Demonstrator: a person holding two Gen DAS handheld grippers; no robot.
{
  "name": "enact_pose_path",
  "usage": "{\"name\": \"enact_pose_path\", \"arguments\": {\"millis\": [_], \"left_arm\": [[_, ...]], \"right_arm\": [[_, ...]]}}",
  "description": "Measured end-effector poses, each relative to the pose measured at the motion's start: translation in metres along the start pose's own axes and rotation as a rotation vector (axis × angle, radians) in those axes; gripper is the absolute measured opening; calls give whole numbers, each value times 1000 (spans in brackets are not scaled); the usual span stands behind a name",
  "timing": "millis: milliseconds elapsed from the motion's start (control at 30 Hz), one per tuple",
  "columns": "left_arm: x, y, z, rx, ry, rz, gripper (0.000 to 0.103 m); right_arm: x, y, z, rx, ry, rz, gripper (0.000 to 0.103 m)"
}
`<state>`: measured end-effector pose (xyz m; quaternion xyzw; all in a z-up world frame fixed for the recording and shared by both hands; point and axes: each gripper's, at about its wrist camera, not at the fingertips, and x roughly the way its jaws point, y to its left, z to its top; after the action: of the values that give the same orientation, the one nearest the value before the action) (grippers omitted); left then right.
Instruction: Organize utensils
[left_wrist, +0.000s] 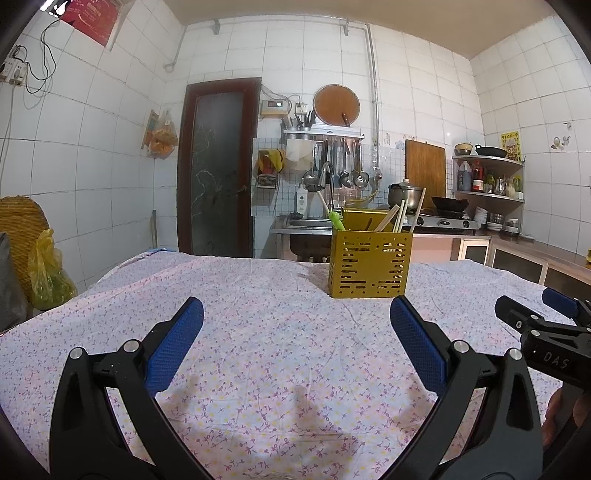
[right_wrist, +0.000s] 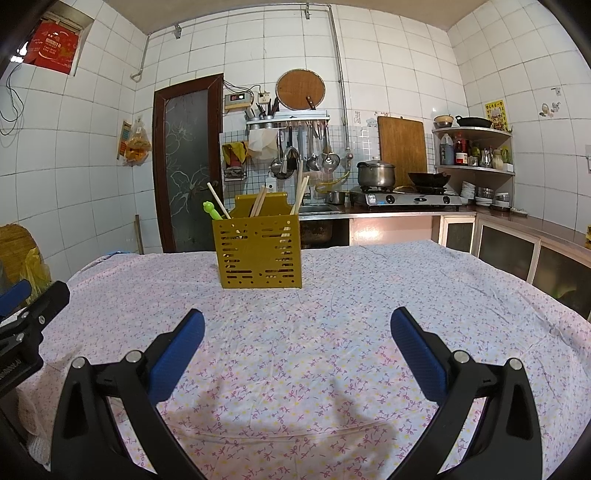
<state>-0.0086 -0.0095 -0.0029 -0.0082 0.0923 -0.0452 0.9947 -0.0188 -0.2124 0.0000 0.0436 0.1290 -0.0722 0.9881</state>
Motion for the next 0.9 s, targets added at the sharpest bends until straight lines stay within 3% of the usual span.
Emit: {"name": "enact_pose_path", "arguments": {"millis": [900], "left_arm": [[5, 3, -1, 7, 14, 10, 98]], "right_arm": [[-2, 2, 0, 14, -12, -9, 98]]}}
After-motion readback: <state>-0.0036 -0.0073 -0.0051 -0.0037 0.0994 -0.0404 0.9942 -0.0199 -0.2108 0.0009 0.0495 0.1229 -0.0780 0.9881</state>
